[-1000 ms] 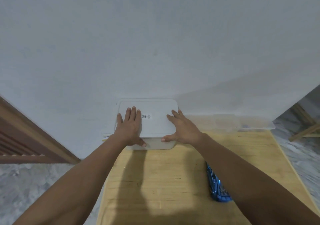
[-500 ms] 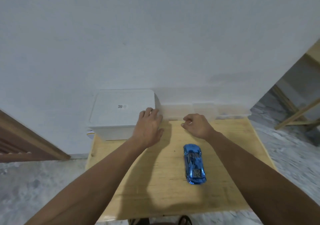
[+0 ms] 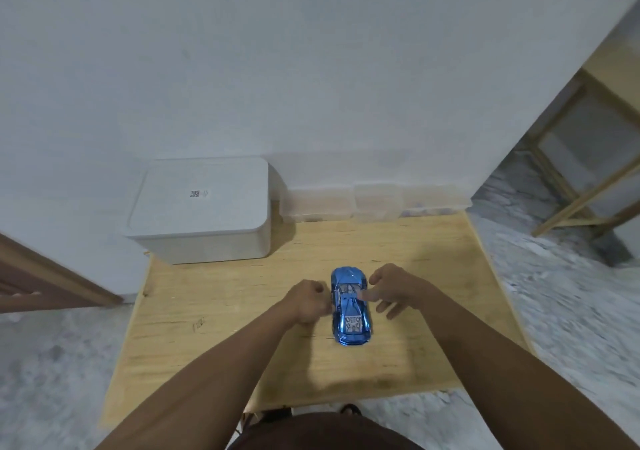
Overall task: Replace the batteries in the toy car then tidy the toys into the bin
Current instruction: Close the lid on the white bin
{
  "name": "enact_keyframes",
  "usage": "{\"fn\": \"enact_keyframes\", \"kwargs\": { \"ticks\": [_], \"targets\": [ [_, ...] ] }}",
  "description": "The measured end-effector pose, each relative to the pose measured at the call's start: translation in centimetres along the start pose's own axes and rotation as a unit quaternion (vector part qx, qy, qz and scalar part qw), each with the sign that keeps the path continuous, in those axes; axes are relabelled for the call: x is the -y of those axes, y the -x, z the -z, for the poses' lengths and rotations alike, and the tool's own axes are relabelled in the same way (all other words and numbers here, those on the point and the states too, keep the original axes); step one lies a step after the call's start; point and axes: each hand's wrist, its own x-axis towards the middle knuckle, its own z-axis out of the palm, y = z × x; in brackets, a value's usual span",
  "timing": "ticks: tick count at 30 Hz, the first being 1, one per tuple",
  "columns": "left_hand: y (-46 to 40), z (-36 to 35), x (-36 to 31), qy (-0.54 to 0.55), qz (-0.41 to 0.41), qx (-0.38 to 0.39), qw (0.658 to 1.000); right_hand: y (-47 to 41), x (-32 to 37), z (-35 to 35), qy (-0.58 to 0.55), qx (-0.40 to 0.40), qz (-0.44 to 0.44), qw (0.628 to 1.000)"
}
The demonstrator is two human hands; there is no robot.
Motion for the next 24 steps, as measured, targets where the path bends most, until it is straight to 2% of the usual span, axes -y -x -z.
{"fn": "enact_keyframes", "kwargs": {
  "ticks": [3,8,13,24],
  "targets": [
    [0.0,-0.8,0.4,0.090,0.022,0.035,0.995,-0.3,-1.2,-0.4,-0.038,0.056,-0.013,0.998],
    [-0.1,-1.1,0.5,0.155,0.043,0.057,0.985,-0.5,-2.2,-1.0,-0.113,0.084,-0.003,0.990],
    [-0.2,-1.4,0.9,0.236,0.046,0.068,0.968,-1.0,-2.2,-1.6,-0.140,0.067,0.009,0.988],
    [-0.8,0.9,-0.4,0.286,0.024,0.016,0.958,-2.5,0.8,-1.6,-0.169,0.034,0.055,0.984]
  ]
}}
